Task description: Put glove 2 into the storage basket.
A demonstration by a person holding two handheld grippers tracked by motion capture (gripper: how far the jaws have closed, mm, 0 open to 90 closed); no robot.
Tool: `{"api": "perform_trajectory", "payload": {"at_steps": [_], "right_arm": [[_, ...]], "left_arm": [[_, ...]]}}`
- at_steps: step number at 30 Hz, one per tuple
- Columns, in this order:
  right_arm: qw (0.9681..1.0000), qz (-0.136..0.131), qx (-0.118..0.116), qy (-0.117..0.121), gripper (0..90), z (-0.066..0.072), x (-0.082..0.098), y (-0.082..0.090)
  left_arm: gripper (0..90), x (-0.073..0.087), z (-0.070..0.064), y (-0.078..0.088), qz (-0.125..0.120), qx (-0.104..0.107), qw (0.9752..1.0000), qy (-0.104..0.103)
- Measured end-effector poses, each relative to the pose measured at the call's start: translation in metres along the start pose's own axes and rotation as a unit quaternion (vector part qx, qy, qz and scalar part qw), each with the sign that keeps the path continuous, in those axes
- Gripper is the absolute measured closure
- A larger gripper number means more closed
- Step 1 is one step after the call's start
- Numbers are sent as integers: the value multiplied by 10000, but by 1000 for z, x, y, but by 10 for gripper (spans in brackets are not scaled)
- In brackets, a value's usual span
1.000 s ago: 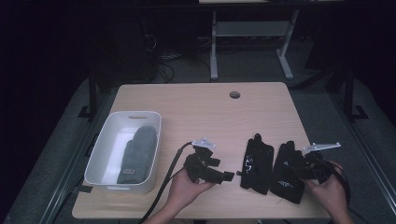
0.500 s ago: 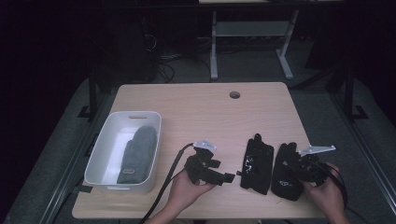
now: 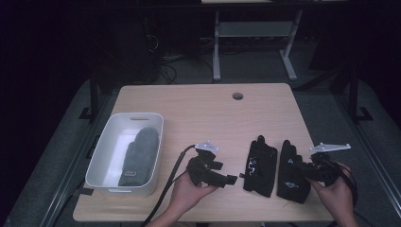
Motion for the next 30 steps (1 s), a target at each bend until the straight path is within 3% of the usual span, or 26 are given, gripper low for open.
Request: {"api": "perform_trajectory", "payload": {"at_steps": [7,15,22,30], "right_arm": [[9994,-292,-127,124,772,18,-29,6],[9990,-286,-339,85,767,40,-53,-11],[9991,-168,-400,-44,759,50,-60,-32],[9994,74,-324,-37,685,59,-52,-53]], "left_arm": [[212,0,1,3,-35,-5,10000,9],[211,2,3,6,-50,-12,10000,17],[211,4,6,8,-69,-24,10000,58],[212,6,7,8,-67,-25,9999,83]]}}
Point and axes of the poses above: each handheld gripper's, and its own axes: y roughly backward along the jaws, x roughly out of its underside, z roughly to its left, the point moved 6 cm from there along -y, roughly forward along the jaws, and after that the axes turned 4 degrees about y, right-handed, at the moved point
